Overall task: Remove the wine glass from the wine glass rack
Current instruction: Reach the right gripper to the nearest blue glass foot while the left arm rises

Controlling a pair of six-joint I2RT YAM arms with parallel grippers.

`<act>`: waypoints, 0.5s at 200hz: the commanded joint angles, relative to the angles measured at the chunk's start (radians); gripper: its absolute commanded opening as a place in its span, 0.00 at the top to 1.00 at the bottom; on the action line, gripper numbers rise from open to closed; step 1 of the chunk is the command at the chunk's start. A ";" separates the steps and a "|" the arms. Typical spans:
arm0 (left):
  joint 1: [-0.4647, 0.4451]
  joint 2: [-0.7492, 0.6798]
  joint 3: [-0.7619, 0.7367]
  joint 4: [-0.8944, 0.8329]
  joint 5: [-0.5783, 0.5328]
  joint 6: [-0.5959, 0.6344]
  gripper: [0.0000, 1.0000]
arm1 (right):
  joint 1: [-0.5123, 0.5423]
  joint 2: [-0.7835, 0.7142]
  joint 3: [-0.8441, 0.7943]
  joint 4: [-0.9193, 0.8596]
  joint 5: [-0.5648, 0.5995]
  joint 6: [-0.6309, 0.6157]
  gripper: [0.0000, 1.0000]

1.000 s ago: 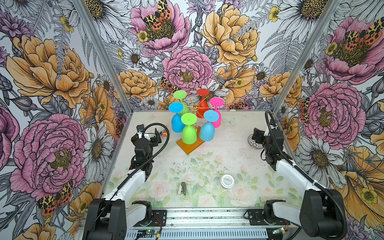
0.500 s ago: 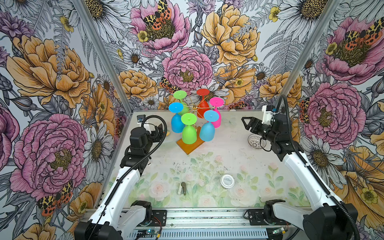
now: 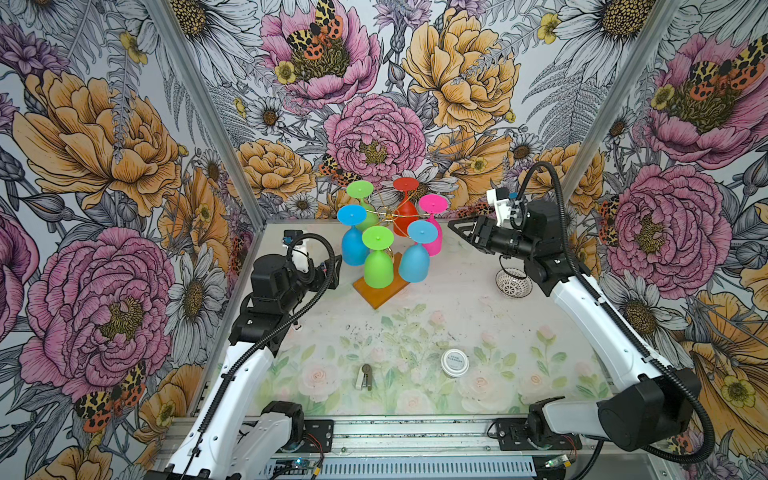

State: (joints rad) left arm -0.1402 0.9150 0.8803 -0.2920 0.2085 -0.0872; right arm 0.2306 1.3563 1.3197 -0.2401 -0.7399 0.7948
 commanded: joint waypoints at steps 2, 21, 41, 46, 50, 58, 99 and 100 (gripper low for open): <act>-0.006 -0.016 0.023 -0.016 0.072 0.032 0.01 | 0.017 0.040 0.043 -0.005 -0.045 0.033 0.33; -0.005 -0.027 0.023 -0.015 0.096 0.036 0.01 | 0.030 0.066 0.060 -0.004 -0.044 0.037 0.36; -0.006 -0.041 0.021 -0.015 0.113 0.044 0.01 | 0.047 0.088 0.081 -0.004 -0.048 0.032 0.37; -0.006 -0.045 0.021 -0.015 0.118 0.045 0.01 | 0.048 0.093 0.085 -0.004 -0.052 0.031 0.37; -0.006 -0.046 0.019 -0.015 0.122 0.047 0.01 | 0.052 0.098 0.089 -0.002 -0.054 0.031 0.38; -0.006 -0.049 0.018 -0.015 0.131 0.049 0.01 | 0.055 0.105 0.094 -0.003 -0.055 0.033 0.39; -0.006 -0.050 0.019 -0.015 0.146 0.050 0.01 | 0.072 0.129 0.126 -0.004 -0.074 0.043 0.44; -0.006 -0.050 0.018 -0.014 0.146 0.050 0.01 | 0.072 0.129 0.126 -0.004 -0.074 0.043 0.44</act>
State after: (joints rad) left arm -0.1402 0.8742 0.8818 -0.3035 0.3199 -0.0525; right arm 0.2920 1.4708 1.4021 -0.2539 -0.7841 0.8238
